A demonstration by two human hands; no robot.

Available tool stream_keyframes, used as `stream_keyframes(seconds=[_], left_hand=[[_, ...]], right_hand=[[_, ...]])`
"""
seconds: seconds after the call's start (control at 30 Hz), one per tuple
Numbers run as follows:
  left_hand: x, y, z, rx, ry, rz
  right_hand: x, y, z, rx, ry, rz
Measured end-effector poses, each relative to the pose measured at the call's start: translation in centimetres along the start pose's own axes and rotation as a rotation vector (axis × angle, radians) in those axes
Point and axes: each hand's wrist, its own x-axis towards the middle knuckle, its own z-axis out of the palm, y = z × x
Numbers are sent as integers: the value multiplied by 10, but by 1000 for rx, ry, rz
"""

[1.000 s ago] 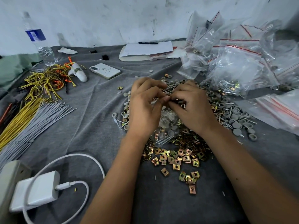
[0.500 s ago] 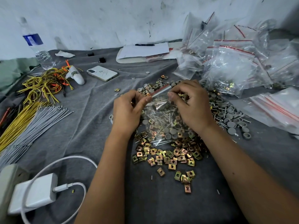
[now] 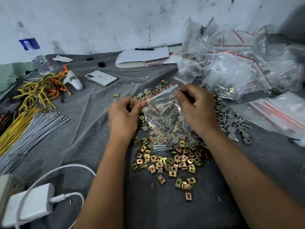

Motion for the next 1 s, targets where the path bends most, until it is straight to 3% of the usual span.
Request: stream_keyframes(seconds=[0.27,0.37,0.43,0.5,0.57,0.67,0.83,1.0], left_hand=[[-6,21,6,-14,232,138],[-3,53,34,27,192,199],[5,82,68,90,136,381],[13,109,111,201,19,556],[24,127,155,352,-145,623],[40,139,219,518,-407,604],[51,120,302,787,-756,548],[67,98,333,843,-662,614]], right_hand=[[11,-17,-10,83,97,-39],[52,-11,-35,150,169,52],[94,5,-64,198,304,174],[132,30,-100,244,438,352],[150,58,-136,146,489,537],[147,89,-179,-150,436,682],[113,109,-236,-344,314,693],[68,95,-281,-820,-266,607]])
